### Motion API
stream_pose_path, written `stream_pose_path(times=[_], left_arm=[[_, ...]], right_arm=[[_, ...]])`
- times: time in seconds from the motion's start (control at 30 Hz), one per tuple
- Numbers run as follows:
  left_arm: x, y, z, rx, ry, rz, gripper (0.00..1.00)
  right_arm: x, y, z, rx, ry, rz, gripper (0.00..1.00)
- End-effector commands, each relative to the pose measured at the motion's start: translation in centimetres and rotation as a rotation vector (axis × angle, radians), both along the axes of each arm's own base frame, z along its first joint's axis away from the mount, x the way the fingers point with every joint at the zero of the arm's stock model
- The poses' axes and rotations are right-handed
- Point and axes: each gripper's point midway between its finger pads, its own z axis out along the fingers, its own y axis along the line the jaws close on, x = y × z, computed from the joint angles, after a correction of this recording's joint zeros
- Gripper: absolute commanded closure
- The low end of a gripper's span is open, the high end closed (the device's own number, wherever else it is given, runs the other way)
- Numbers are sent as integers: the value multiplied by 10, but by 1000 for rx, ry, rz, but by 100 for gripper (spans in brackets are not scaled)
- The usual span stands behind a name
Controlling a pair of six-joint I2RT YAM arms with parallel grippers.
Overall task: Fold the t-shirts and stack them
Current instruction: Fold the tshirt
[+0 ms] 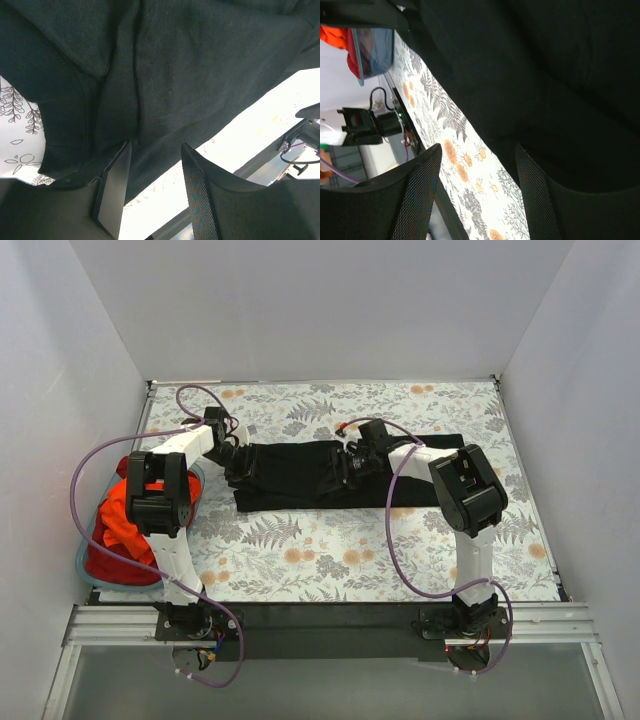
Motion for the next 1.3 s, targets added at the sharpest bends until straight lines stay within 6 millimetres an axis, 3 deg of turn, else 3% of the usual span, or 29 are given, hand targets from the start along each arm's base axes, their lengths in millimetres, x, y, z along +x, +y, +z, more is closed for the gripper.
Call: stream_pose_path(times=[0.0,0.33,0.5,0.6,0.83,0.9,1.07,1.27], left_arm=[[8,-2,2,-4,-28,3,57],[12,-5,-2,-20,-25,14,60],[12,-8,2,-40,-24,5,70],[12,-8,6,-42,-34,1,78],[15,-10,17,-57,-41,-9,99],[21,-11,23,-65,-57,-11,100],[44,-18,44,-100,-111,-12,100],[74,-25,51,-137,-151,-17,100]], right_arm=[[-1,7,-5,11,51,-40,33],[-4,26,-6,45,68,-45,40],[-2,26,-7,42,72,-51,44],[-1,26,-7,42,66,-54,55],[9,25,2,56,30,-67,90],[14,24,7,63,12,-73,99],[34,20,24,91,-50,-97,99],[65,15,39,128,-105,-123,99]])
